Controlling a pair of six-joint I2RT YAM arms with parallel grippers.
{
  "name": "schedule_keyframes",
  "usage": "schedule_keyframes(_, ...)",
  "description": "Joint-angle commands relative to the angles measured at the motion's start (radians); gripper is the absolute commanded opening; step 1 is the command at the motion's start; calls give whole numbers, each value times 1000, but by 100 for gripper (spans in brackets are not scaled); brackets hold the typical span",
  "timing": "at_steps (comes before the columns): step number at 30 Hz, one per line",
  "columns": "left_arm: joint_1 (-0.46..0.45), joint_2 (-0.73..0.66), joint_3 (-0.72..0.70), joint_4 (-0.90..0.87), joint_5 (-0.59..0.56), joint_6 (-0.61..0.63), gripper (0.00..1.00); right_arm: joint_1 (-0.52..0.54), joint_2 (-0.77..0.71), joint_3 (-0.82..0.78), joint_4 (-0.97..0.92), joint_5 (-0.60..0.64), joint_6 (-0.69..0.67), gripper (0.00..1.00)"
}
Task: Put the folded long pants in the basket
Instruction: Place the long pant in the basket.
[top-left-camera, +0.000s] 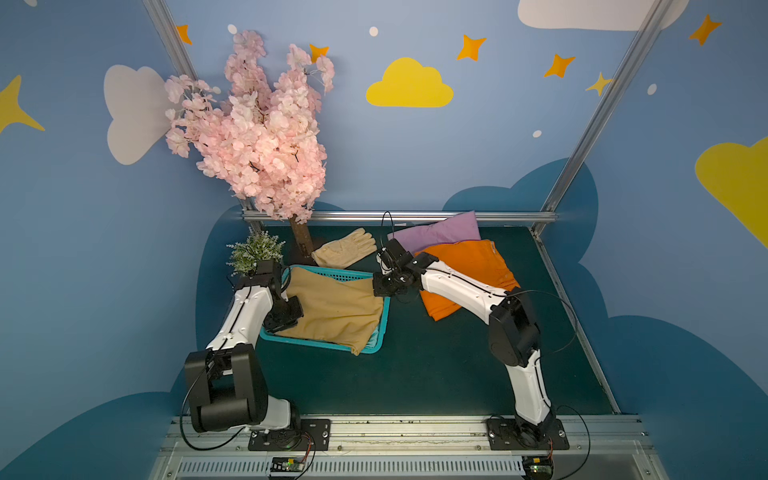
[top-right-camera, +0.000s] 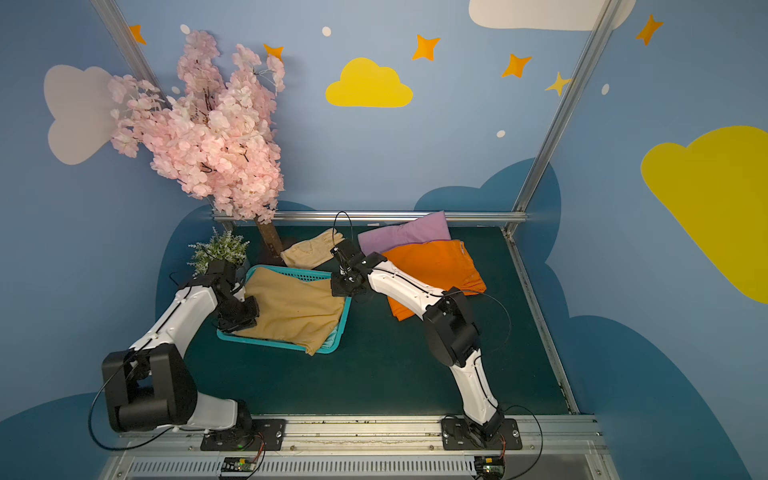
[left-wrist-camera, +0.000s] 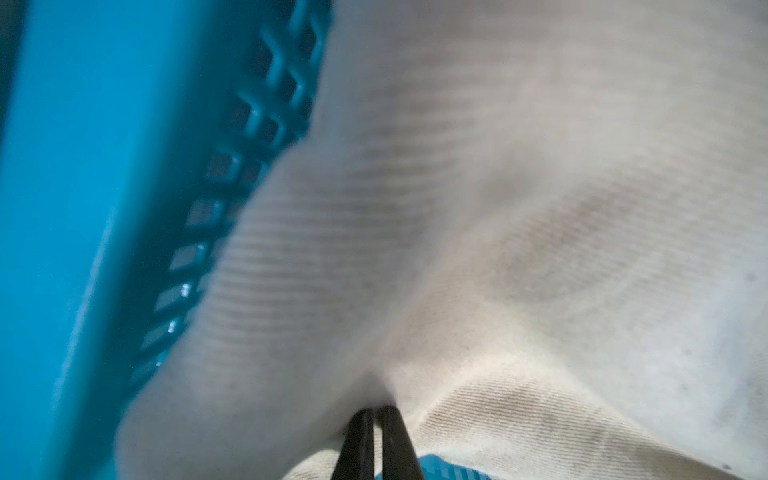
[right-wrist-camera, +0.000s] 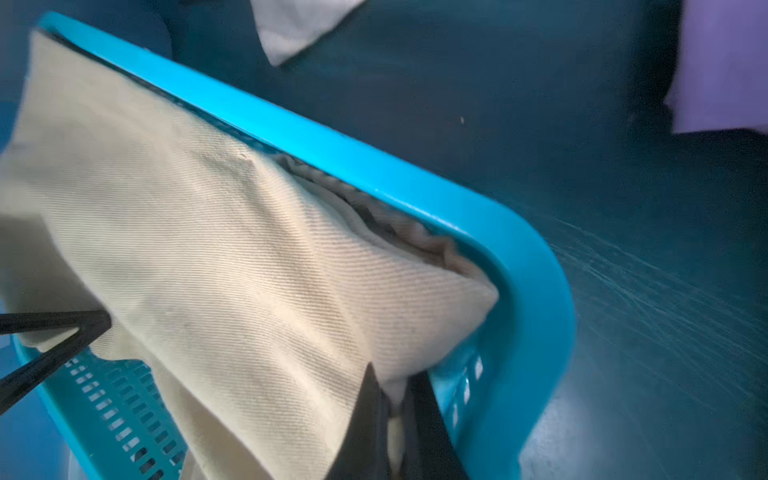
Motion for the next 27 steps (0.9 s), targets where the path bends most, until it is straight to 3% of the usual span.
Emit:
schedule_keyframes(1,7,8,-16,-20,-9,-7,10,2,-127,-113,126,158,-10,0)
schedule_keyframes(5,6,13,-14,-22,-4,-5,11,-2,-130,-154,185,215,-3,0)
schedule_keyframes(7,5,12,-14,-22,1,-5,14,-15,-94,-114,153,176,-2,2)
schedule_keyframes(9,6,6,-13,-21,10,-4,18,-23,-54,-41,84,114,-17,14)
schedule_keyframes(13,6,-19,-15,-11,38,0,22,-25,-52,25,1,121,-65,50)
schedule_keyframes(15,4,-34,-17,-6,50,1,22,-27,-96,-3,1,130,-73,55)
schedule_keyframes(17,4,-51,-20,2,69,2,23,-29,-164,-47,2,106,-69,56)
schedule_keyframes(21,2,-71,-25,5,70,2,23,1,-279,-144,-24,-62,9,54)
schedule_keyframes(25,-2,-72,-28,5,69,1,24,97,-362,-290,34,-171,49,55)
schedule_keyframes(27,-5,-72,-31,5,64,0,24,159,-394,-364,98,-157,22,59)
